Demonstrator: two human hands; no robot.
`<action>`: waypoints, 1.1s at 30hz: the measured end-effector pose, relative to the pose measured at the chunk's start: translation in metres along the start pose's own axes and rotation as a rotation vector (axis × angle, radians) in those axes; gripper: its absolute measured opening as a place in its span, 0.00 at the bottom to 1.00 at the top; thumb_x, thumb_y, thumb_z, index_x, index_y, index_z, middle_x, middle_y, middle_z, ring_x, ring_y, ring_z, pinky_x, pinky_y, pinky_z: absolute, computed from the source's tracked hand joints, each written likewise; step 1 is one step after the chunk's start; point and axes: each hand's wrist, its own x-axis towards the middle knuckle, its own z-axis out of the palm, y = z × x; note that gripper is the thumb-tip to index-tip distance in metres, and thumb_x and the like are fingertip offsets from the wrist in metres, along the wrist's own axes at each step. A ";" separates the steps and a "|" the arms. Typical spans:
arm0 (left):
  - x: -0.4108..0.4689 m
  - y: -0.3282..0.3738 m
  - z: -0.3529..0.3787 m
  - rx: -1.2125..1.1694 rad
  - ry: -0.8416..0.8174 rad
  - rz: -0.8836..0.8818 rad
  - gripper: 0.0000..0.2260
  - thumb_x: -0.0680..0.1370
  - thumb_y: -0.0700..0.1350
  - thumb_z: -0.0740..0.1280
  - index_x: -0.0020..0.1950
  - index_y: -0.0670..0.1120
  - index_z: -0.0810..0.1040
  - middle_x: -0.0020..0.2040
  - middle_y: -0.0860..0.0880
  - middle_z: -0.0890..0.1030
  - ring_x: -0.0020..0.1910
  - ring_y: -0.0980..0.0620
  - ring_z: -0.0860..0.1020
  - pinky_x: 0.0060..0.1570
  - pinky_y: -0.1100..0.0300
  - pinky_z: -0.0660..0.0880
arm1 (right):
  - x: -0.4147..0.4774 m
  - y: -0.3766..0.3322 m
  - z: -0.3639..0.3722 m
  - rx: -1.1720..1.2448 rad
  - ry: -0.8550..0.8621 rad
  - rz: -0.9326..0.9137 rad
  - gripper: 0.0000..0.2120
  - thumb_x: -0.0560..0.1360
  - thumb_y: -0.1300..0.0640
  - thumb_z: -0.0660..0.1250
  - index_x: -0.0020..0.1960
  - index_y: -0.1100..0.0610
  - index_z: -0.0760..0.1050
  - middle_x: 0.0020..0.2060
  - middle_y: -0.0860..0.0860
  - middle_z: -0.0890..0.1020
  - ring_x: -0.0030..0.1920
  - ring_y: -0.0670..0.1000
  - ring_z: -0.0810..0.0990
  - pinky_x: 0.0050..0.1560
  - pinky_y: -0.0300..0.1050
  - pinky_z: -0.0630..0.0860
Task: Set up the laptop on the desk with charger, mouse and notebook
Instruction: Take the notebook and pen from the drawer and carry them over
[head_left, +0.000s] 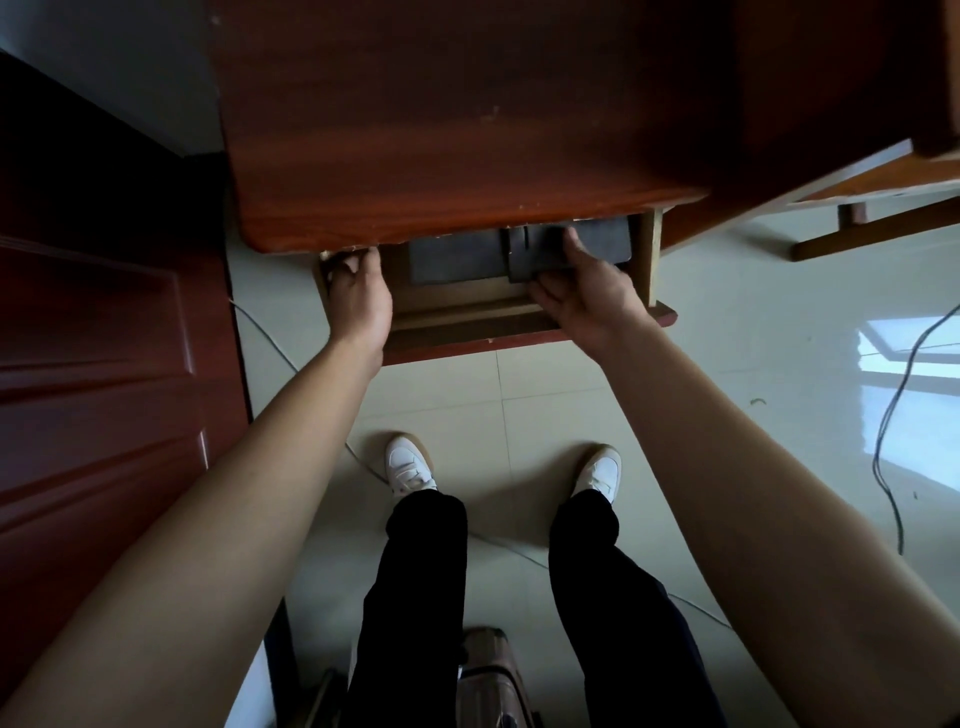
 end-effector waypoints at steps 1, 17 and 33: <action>-0.005 0.003 -0.003 -0.052 -0.005 -0.027 0.20 0.81 0.60 0.59 0.70 0.53 0.71 0.72 0.50 0.72 0.68 0.48 0.72 0.69 0.45 0.71 | -0.007 0.001 -0.003 0.027 -0.026 0.008 0.14 0.81 0.54 0.66 0.64 0.57 0.73 0.58 0.57 0.84 0.55 0.56 0.86 0.57 0.53 0.82; -0.077 -0.005 -0.027 0.562 0.008 0.217 0.34 0.77 0.71 0.56 0.26 0.44 0.67 0.30 0.44 0.74 0.40 0.38 0.77 0.39 0.51 0.67 | -0.095 0.005 -0.083 -0.292 -0.315 0.171 0.19 0.78 0.53 0.67 0.68 0.54 0.74 0.57 0.51 0.83 0.55 0.55 0.84 0.61 0.55 0.81; -0.083 -0.006 -0.059 0.311 -0.001 0.301 0.28 0.68 0.64 0.76 0.21 0.48 0.69 0.19 0.52 0.60 0.25 0.52 0.61 0.30 0.55 0.59 | -0.099 0.018 -0.067 -0.307 -0.395 0.272 0.16 0.74 0.60 0.68 0.62 0.55 0.76 0.52 0.50 0.84 0.50 0.49 0.84 0.48 0.44 0.83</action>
